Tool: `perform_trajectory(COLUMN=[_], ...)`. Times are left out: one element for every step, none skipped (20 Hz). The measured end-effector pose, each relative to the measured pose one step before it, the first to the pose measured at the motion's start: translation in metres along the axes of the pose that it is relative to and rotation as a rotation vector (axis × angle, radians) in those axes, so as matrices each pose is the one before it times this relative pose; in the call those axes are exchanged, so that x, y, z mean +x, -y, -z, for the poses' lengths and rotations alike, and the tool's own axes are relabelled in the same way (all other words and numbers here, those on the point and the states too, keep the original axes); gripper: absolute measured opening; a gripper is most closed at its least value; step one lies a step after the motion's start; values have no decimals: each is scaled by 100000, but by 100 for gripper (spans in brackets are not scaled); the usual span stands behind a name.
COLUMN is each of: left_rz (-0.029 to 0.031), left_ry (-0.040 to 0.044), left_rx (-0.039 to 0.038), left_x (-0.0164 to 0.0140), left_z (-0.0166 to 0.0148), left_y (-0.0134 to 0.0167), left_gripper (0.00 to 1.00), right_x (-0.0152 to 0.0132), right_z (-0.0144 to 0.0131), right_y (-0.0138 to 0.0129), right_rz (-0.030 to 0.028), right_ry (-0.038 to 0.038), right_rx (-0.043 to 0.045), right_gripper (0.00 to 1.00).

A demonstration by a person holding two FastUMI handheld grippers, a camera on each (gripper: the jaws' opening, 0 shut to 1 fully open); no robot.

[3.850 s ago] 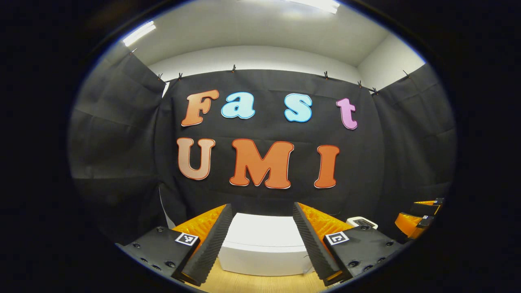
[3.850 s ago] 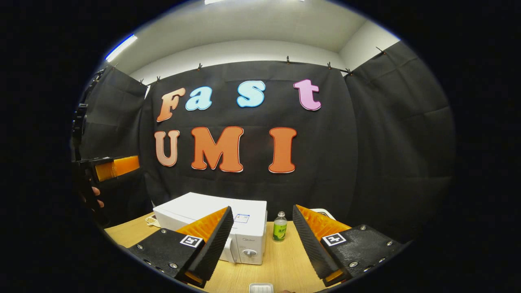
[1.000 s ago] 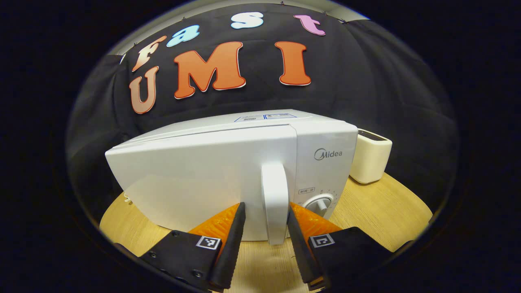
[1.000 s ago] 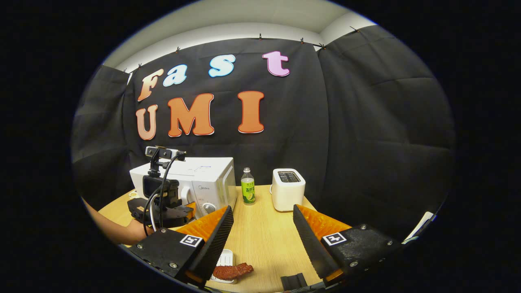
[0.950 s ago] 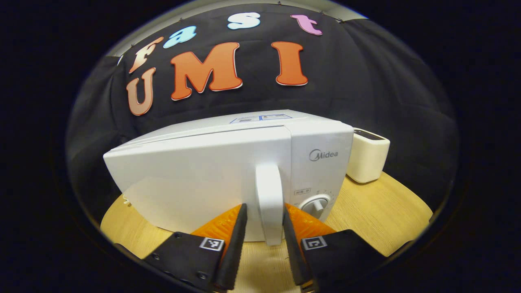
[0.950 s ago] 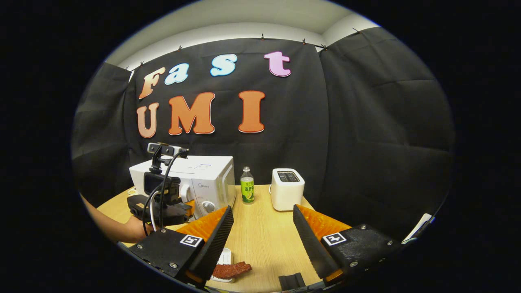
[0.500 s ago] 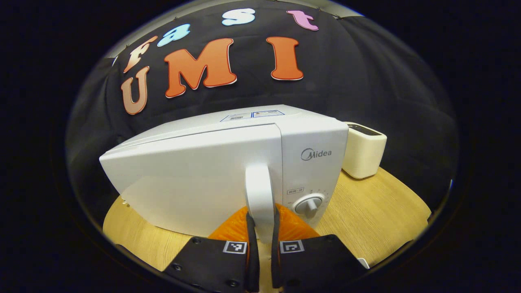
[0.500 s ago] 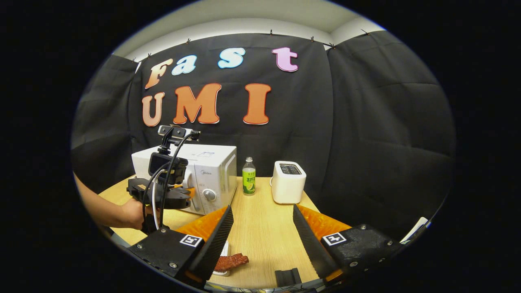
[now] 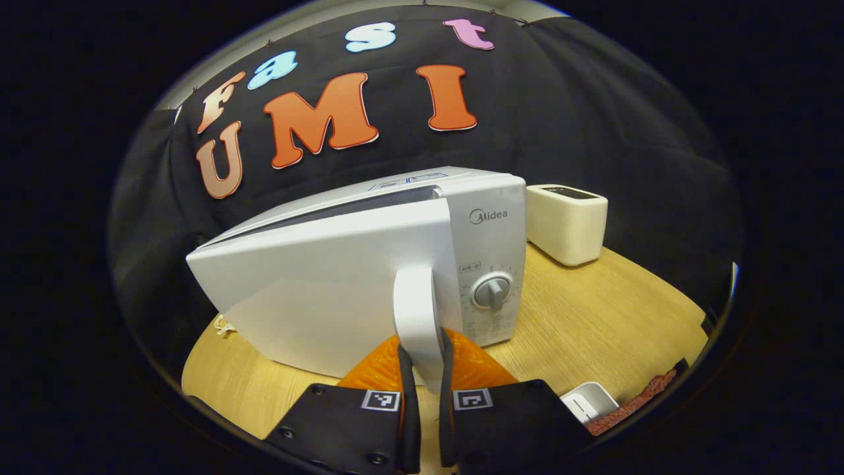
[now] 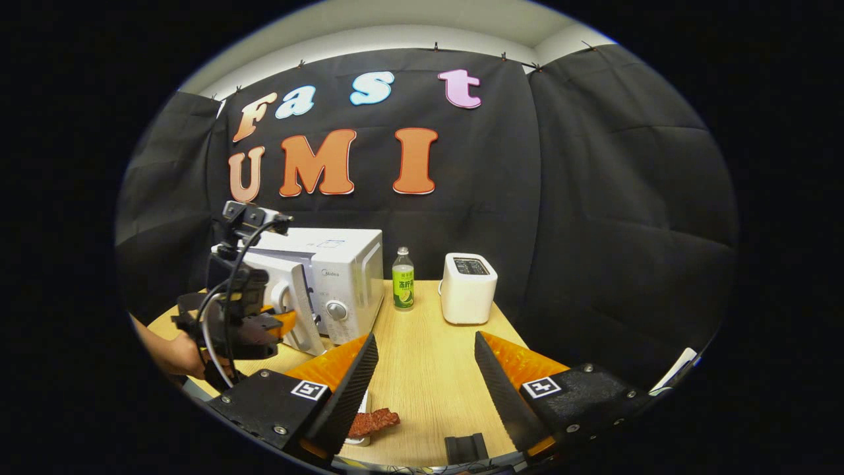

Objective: Open the microwave oven with the left hand, put the food in, and close the microwave oven.

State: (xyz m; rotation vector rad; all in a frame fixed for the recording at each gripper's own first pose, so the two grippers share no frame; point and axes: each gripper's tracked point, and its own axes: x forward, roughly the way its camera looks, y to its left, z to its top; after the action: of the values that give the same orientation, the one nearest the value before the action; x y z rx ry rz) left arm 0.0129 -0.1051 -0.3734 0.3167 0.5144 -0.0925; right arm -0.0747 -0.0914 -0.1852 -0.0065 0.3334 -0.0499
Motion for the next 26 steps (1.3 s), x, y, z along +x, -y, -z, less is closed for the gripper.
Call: perform_trajectory(left_rz=[-322, -879, -885, -64, 278, -364, -1067, -1925, -2363, -2517, -2722, -3042, -3417, -3719, -3522, -2648, -587, 935, 1462, 521, 1097, 1103, 757, 204, 956, 1202], left_ry=[-718, -98, -387, -136, 6, -583, -725, -1038, -973, -810, -720, -780, -566, -1154, -787, -1036, -601, -661, -1176, -1824, -680, -976, -1407, -132, -57, -326], left_rx=[-2350, -1407, 784, 1255, 612, -351, -733, -558, -184, -393, -856, -786, -862, -853, -333, -327, -521, -942, -1186, -955, -2095, -2480, -1880, -639, -584, -520], left_x=[-1204, -1246, -1240, -1186, -1256, -1148, -992, -994, -882, -788, -809, -646, -692, -423, -543, -338, -366, -205, -12, -91, 115, -109, -214, -110, 95, -38], left_z=[642, 430, 652, 528, 603, 637, 630, 688, 592, 524, 528, 491, 619, 706, 582, 557, 393, 390, 236, 370, -67, 252, 344, 147, 88, 87], left_y=[-512, -483, -518, -597, -595, -795, -965, -1010, -952, -952, -1046, -1168, -1337, -1370, -1482, -1365, -1086, -797, -810, -1123, -1011, -887, -788, -847, -672, -509], left_gripper=[15, 15, 10, 10, 15, 15, 15, 15, 15, 15, 14, 10, 10, 14, 10, 15, 17, 19, 20, 14, 33, 55, 66, 70, 77, 77], right_x=[73, 78, 199, 214, 303, 249, 121, 181, 203, 206, 208, 259, 233, 211, 197, 227, 93, 150, 65, 65, -53, 163, 114, 109, -7, 166], right_z=[469, 522, 423, 357, 367, 483, 400, 358, 447, 457, 543, 451, 529, 590, 669, 544, 425, 354, 335, 243, 358, 361, 282, 170, 205, 228], right_y=[-71, -178, -503, -613, -692, -531, -412, -221, -131, -112, -161, -25, 29, 71, 76, 67, 60, -70, -81, -214, -229, -127, -190, -296, -223, -218], right_rz=[-957, -849, -1076, -1463, -1687, -1907, -1702, -1607, -1461, -1218, -1264, -900, -992, -568, -602, -206, -86, -337, -171, -601, -136, 15, 145, 111, 362, 873], right_ry=[-1139, -1445, -1429, -1225, -1283, -1545, -1293, -1230, -1111, -1452, -1532, -1526, -1518, -1775, -1940, -1852, -1742, -1469, -1182, -1012, -946, -1449, -1484, -943, -584, -1212], right_rx=[-285, -374, -81, 128, -137, -550, -994, -776, -256, 250, 385, 396, 359, 246, 326, 399, 481, 654, 362, 23, -587, -603, -244, 358, 342, 126], right_gripper=[92, 92, 92, 92, 92, 92, 92, 92, 92, 92, 92, 92, 92, 92, 92, 92, 92, 92, 92, 92, 92, 92, 92, 92, 92, 92])
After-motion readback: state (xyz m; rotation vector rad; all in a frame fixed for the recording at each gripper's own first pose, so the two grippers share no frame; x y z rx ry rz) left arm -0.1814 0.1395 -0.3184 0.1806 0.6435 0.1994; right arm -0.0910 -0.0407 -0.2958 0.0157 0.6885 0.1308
